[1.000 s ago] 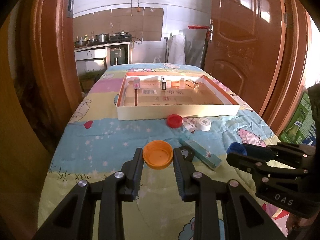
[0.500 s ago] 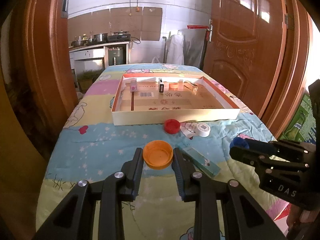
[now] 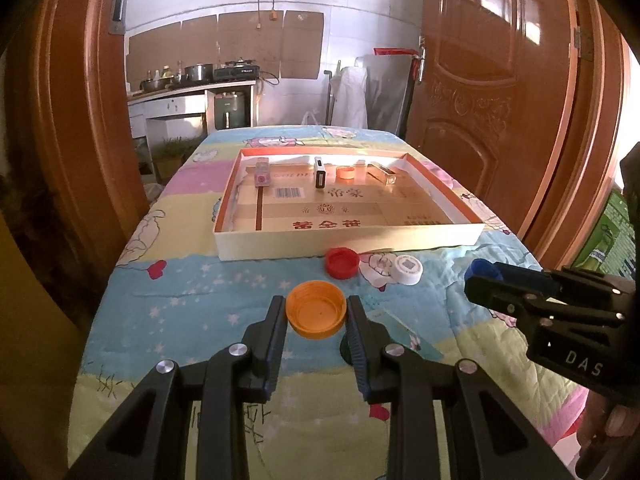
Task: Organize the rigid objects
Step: 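Carry the orange and blue caps with both grippers toward the box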
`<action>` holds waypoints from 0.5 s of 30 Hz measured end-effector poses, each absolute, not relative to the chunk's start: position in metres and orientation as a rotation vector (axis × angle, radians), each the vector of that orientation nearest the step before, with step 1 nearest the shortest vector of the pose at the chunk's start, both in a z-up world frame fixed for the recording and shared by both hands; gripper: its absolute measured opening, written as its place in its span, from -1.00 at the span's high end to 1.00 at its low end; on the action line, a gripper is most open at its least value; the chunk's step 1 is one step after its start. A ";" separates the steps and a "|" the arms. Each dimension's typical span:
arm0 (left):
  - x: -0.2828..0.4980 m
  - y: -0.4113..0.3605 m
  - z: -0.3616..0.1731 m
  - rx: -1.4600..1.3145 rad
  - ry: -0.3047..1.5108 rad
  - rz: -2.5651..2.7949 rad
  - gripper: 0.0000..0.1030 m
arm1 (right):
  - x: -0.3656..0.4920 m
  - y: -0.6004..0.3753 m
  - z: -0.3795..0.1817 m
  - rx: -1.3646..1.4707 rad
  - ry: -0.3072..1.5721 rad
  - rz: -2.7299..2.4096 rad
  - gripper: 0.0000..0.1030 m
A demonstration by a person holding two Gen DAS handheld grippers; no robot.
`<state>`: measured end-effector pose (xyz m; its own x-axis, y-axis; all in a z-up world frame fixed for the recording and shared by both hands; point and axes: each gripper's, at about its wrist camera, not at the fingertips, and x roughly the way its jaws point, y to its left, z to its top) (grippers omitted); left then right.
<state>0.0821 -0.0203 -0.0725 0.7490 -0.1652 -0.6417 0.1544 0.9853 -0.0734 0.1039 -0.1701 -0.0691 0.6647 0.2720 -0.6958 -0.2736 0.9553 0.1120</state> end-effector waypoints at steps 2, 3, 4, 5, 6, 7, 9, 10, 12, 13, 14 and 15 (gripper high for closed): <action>0.084 -0.021 -0.073 -0.017 0.703 -0.175 0.42 | 0.106 -0.171 -0.069 -0.001 0.786 0.307 0.40; 0.084 -0.021 -0.073 -0.016 0.704 -0.175 0.42 | 0.107 -0.172 -0.069 0.000 0.785 0.306 0.40; 0.085 -0.021 -0.073 -0.018 0.705 -0.175 0.42 | 0.108 -0.173 -0.069 0.002 0.785 0.304 0.40; 0.087 -0.021 -0.073 -0.019 0.706 -0.176 0.42 | 0.110 -0.174 -0.070 0.003 0.787 0.302 0.40; 0.088 -0.021 -0.073 -0.021 0.708 -0.176 0.42 | 0.111 -0.175 -0.070 0.005 0.788 0.301 0.40; 0.090 -0.021 -0.073 -0.021 0.709 -0.177 0.42 | 0.112 -0.175 -0.070 0.005 0.790 0.299 0.40; 0.093 -0.021 -0.072 -0.025 0.709 -0.182 0.42 | 0.115 -0.177 -0.071 0.007 0.792 0.294 0.40; 0.095 -0.021 -0.072 -0.026 0.709 -0.184 0.42 | 0.115 -0.178 -0.071 0.009 0.792 0.292 0.40; 0.099 -0.022 -0.071 -0.027 0.708 -0.189 0.42 | 0.118 -0.180 -0.072 0.012 0.793 0.288 0.40; 0.101 -0.022 -0.071 -0.027 0.707 -0.190 0.42 | 0.119 -0.180 -0.072 0.013 0.793 0.287 0.40; 0.103 -0.022 -0.070 -0.027 0.707 -0.192 0.42 | 0.120 -0.181 -0.072 0.013 0.794 0.285 0.40; 0.105 -0.022 -0.069 -0.027 0.707 -0.194 0.42 | 0.122 -0.182 -0.071 0.013 0.794 0.283 0.40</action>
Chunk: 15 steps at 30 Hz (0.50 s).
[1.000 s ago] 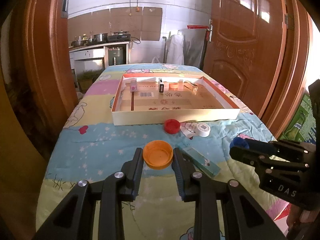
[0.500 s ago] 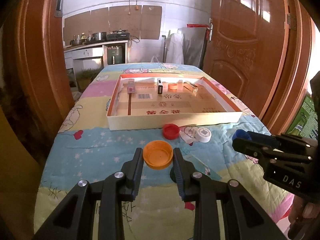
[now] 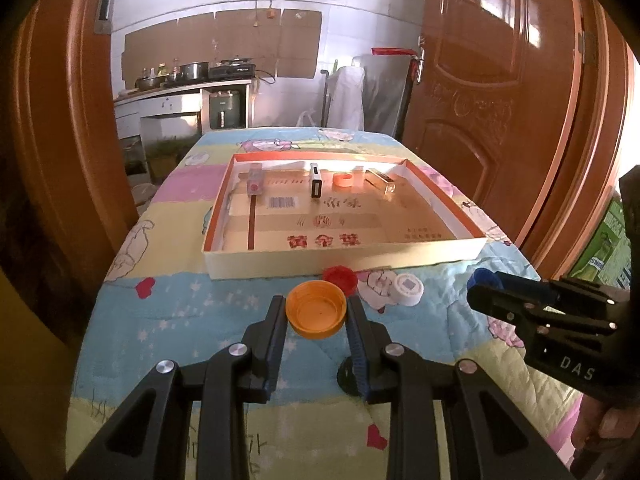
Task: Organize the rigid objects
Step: 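Carry the orange and blue caps with both grippers toward the box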
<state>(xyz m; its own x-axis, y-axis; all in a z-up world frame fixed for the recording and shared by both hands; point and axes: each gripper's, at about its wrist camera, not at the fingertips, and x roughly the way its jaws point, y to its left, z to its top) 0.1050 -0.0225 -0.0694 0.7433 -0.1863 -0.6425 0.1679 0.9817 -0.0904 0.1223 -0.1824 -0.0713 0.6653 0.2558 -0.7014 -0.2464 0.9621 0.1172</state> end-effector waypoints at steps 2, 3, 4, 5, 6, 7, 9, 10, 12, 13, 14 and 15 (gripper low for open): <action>0.110 -0.023 -0.067 -0.027 0.704 -0.194 0.42 | 0.125 -0.183 -0.070 0.011 0.792 0.282 0.40; 0.112 -0.023 -0.066 -0.026 0.703 -0.195 0.42 | 0.127 -0.184 -0.070 0.010 0.791 0.281 0.40; 0.115 -0.023 -0.064 -0.027 0.702 -0.196 0.42 | 0.128 -0.184 -0.069 0.009 0.789 0.280 0.40; 0.118 -0.022 -0.063 -0.029 0.700 -0.197 0.42 | 0.131 -0.185 -0.068 0.008 0.788 0.280 0.40; 0.121 -0.021 -0.061 -0.032 0.698 -0.198 0.42 | 0.132 -0.185 -0.067 0.007 0.787 0.279 0.40; 0.124 -0.021 -0.060 -0.034 0.696 -0.199 0.42 | 0.134 -0.186 -0.067 0.005 0.785 0.278 0.40; 0.130 -0.020 -0.057 -0.038 0.695 -0.200 0.42 | 0.138 -0.187 -0.065 0.003 0.782 0.277 0.40; 0.133 -0.020 -0.056 -0.039 0.694 -0.200 0.42 | 0.139 -0.188 -0.065 0.002 0.780 0.277 0.40; 0.139 -0.020 -0.053 -0.039 0.695 -0.196 0.42 | 0.144 -0.189 -0.064 0.000 0.777 0.275 0.40; 0.142 -0.020 -0.052 -0.039 0.695 -0.194 0.42 | 0.146 -0.189 -0.063 -0.001 0.776 0.273 0.40; 0.144 -0.019 -0.051 -0.039 0.695 -0.192 0.42 | 0.148 -0.190 -0.062 -0.001 0.775 0.272 0.40; 0.147 -0.019 -0.050 -0.039 0.695 -0.189 0.42 | 0.150 -0.191 -0.061 -0.002 0.772 0.272 0.40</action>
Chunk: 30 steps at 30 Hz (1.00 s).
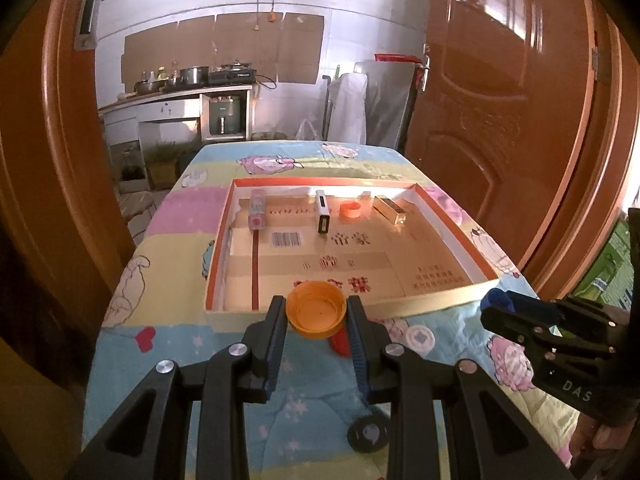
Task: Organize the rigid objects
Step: 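Carry the orange and blue caps with both grippers toward the box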
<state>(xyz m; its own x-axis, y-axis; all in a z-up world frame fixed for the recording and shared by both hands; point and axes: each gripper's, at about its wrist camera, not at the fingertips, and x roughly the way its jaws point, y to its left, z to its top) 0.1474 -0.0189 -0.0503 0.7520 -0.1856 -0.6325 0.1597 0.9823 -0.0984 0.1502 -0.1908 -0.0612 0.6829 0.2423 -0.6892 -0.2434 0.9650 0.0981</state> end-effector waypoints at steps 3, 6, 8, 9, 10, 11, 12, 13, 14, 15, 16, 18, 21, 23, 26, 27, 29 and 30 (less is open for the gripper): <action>0.154 -0.019 -0.048 -0.037 0.696 -0.183 0.42 | 0.157 -0.193 -0.059 -0.003 0.766 0.268 0.40; 0.163 -0.020 -0.047 -0.033 0.699 -0.183 0.42 | 0.164 -0.196 -0.056 -0.003 0.761 0.266 0.40; 0.168 -0.021 -0.046 -0.027 0.700 -0.183 0.42 | 0.168 -0.197 -0.055 -0.004 0.757 0.266 0.40; 0.169 -0.021 -0.046 -0.024 0.700 -0.183 0.42 | 0.172 -0.197 -0.054 -0.002 0.755 0.265 0.40; 0.171 -0.021 -0.045 -0.022 0.699 -0.182 0.42 | 0.175 -0.198 -0.053 0.002 0.752 0.265 0.40; 0.174 -0.022 -0.045 -0.020 0.699 -0.181 0.42 | 0.176 -0.199 -0.053 0.003 0.750 0.265 0.40; 0.176 -0.022 -0.045 -0.017 0.699 -0.180 0.42 | 0.179 -0.199 -0.052 0.003 0.747 0.265 0.40; 0.179 -0.024 -0.045 -0.013 0.700 -0.179 0.42 | 0.181 -0.199 -0.051 0.002 0.745 0.264 0.40; 0.181 -0.024 -0.045 -0.009 0.702 -0.178 0.42 | 0.184 -0.200 -0.050 0.000 0.744 0.264 0.40; 0.184 -0.025 -0.046 -0.005 0.704 -0.177 0.42 | 0.187 -0.200 -0.050 -0.001 0.743 0.264 0.40; 0.187 -0.025 -0.046 -0.003 0.706 -0.176 0.42 | 0.190 -0.200 -0.050 -0.004 0.744 0.265 0.40; 0.193 -0.025 -0.048 -0.002 0.711 -0.175 0.42 | 0.196 -0.200 -0.050 -0.006 0.745 0.267 0.40; 0.203 -0.024 -0.049 -0.006 0.718 -0.173 0.42 | 0.205 -0.201 -0.051 -0.008 0.746 0.267 0.40; 0.209 -0.024 -0.049 -0.006 0.723 -0.173 0.42 | 0.211 -0.202 -0.051 -0.010 0.747 0.270 0.40; 0.218 -0.025 -0.050 -0.001 0.727 -0.169 0.42 | 0.220 -0.202 -0.051 -0.017 0.748 0.273 0.40; 0.220 -0.025 -0.050 -0.001 0.728 -0.168 0.42 | 0.223 -0.201 -0.052 -0.019 0.748 0.275 0.40; 0.227 -0.025 -0.051 -0.001 0.733 -0.167 0.42 | 0.229 -0.201 -0.052 -0.023 0.749 0.279 0.40; 0.228 -0.024 -0.051 -0.002 0.734 -0.167 0.42 | 0.232 -0.201 -0.052 -0.024 0.750 0.281 0.40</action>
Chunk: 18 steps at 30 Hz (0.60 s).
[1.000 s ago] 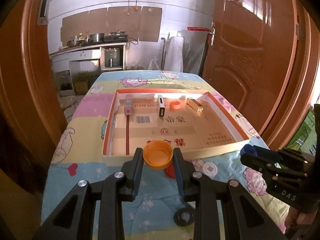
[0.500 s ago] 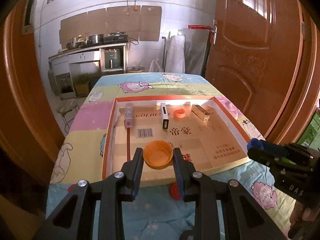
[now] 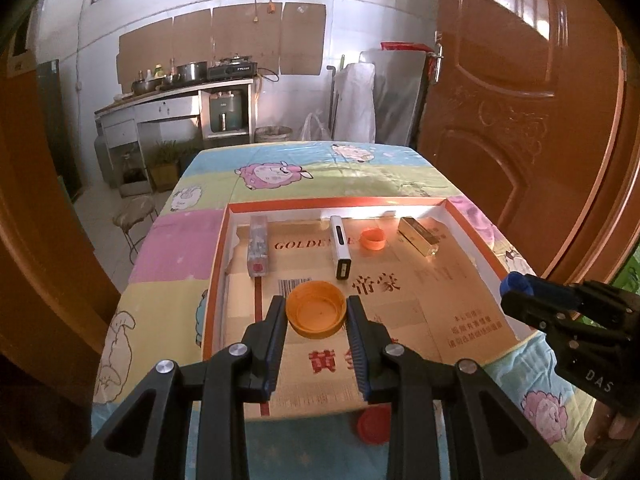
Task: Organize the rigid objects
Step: 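Carry the orange and blue caps with both grippers toward the box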
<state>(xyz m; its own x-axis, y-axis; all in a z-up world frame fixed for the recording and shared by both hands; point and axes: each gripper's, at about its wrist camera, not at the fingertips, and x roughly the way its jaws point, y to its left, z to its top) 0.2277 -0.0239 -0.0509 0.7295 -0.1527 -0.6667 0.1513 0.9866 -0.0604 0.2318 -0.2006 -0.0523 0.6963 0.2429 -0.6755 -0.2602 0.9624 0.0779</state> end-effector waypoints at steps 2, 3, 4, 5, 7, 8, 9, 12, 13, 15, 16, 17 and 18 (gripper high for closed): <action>0.233 -0.024 -0.051 -0.002 0.737 -0.167 0.42 | 0.237 -0.201 -0.052 -0.024 0.751 0.285 0.40; 0.236 -0.024 -0.051 -0.003 0.738 -0.165 0.42 | 0.240 -0.201 -0.053 -0.022 0.752 0.288 0.40; 0.238 -0.024 -0.051 -0.003 0.737 -0.164 0.42 | 0.243 -0.201 -0.053 -0.021 0.753 0.290 0.40; 0.240 -0.024 -0.051 -0.004 0.737 -0.162 0.42 | 0.246 -0.201 -0.052 -0.022 0.753 0.290 0.40; 0.245 -0.022 -0.050 -0.012 0.737 -0.159 0.42 | 0.250 -0.201 -0.052 -0.023 0.754 0.291 0.40; 0.247 -0.022 -0.050 -0.017 0.738 -0.157 0.42 | 0.253 -0.201 -0.052 -0.020 0.756 0.293 0.40; 0.250 -0.021 -0.050 -0.021 0.739 -0.156 0.42 | 0.257 -0.201 -0.053 -0.014 0.762 0.298 0.40; 0.257 -0.019 -0.051 -0.027 0.747 -0.151 0.41 | 0.268 -0.202 -0.053 -0.005 0.772 0.305 0.40; 0.260 -0.020 -0.052 -0.026 0.751 -0.148 0.42 | 0.272 -0.201 -0.054 -0.004 0.777 0.307 0.40; 0.265 -0.018 -0.054 -0.028 0.759 -0.143 0.42 | 0.279 -0.200 -0.055 0.000 0.783 0.314 0.40; 0.267 -0.017 -0.055 -0.028 0.765 -0.141 0.42 | 0.281 -0.199 -0.055 0.002 0.784 0.317 0.40; 0.270 -0.017 -0.056 -0.028 0.770 -0.140 0.42 | 0.284 -0.199 -0.056 0.004 0.788 0.321 0.40; 0.272 -0.017 -0.057 -0.027 0.774 -0.138 0.42 | 0.287 -0.198 -0.057 0.004 0.792 0.324 0.40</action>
<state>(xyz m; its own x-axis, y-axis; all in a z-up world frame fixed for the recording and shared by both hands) 0.2717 -0.0167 -0.0573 0.7067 -0.1344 -0.6946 0.1147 0.9906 -0.0750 0.2870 -0.1977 -0.0566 0.6558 0.2870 -0.6983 -0.2840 0.9508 0.1241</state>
